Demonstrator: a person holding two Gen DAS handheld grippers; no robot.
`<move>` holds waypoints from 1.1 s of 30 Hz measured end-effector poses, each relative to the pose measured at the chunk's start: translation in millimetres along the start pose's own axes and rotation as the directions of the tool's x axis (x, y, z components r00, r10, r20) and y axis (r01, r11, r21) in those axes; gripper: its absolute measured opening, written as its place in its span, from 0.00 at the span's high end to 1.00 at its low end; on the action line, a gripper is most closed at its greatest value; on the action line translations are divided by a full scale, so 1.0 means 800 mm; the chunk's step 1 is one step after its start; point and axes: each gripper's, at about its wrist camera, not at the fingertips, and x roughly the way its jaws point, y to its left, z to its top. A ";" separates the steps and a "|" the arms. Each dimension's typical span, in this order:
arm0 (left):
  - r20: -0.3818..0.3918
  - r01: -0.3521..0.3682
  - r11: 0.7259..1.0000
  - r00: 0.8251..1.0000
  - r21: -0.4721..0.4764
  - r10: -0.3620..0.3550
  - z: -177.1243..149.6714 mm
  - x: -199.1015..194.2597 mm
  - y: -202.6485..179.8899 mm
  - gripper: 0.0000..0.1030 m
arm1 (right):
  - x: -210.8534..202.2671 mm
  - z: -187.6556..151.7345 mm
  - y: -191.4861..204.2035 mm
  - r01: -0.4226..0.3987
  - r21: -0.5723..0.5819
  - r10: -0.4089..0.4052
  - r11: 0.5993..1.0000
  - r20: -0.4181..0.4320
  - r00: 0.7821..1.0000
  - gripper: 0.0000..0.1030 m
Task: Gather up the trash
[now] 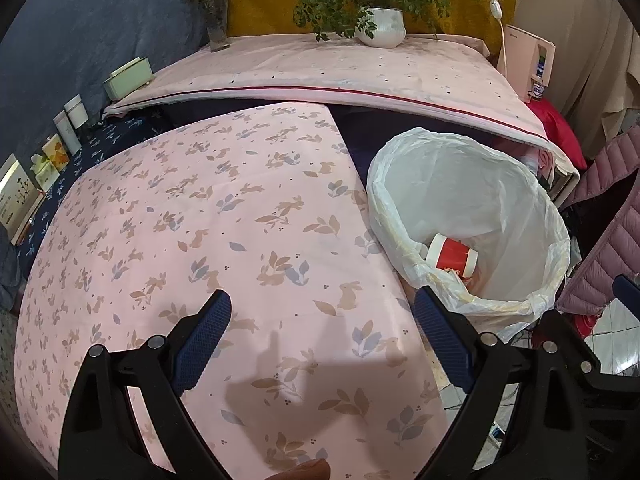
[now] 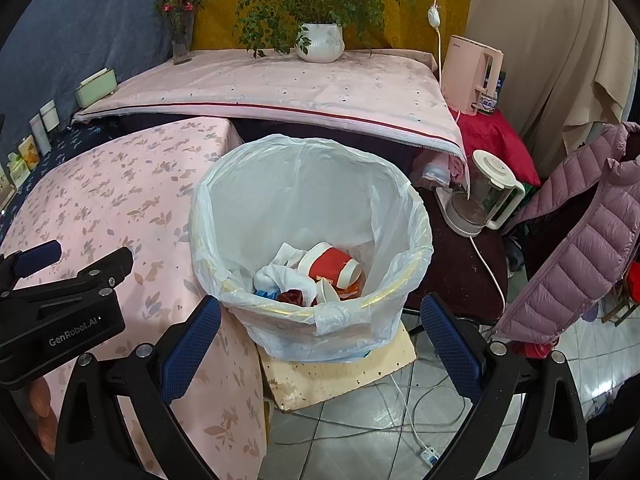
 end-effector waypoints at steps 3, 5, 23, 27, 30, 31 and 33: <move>0.005 0.002 1.000 1.000 0.009 -0.002 0.000 -0.001 -0.003 0.14 | 0.002 -0.001 0.000 0.004 0.000 -0.004 1.000 -0.001 1.000 0.07; 0.010 0.002 1.000 1.000 0.009 -0.002 0.000 -0.002 -0.004 0.14 | 0.002 -0.002 -0.001 0.007 0.000 -0.007 1.000 -0.001 1.000 0.07; 0.005 -0.003 1.000 1.000 0.006 0.003 -0.003 -0.002 -0.004 0.14 | 0.002 -0.002 -0.001 0.011 0.000 -0.011 1.000 -0.002 1.000 0.07; 0.006 -0.002 1.000 1.000 0.006 0.002 -0.003 -0.001 -0.005 0.14 | 0.003 -0.003 -0.001 0.012 -0.002 -0.012 1.000 -0.003 1.000 0.07; 0.010 -0.008 1.000 1.000 0.003 0.008 -0.004 -0.002 -0.004 0.14 | 0.004 -0.004 0.000 0.011 -0.003 -0.011 1.000 -0.005 1.000 0.07; 0.012 -0.009 1.000 1.000 0.003 0.009 -0.004 -0.002 -0.003 0.14 | 0.004 -0.004 0.000 0.011 -0.004 -0.011 1.000 -0.006 1.000 0.07; 0.013 -0.011 1.000 1.000 0.003 0.011 -0.004 -0.003 -0.003 0.14 | 0.006 -0.005 -0.001 0.012 -0.005 -0.012 1.000 -0.009 1.000 0.07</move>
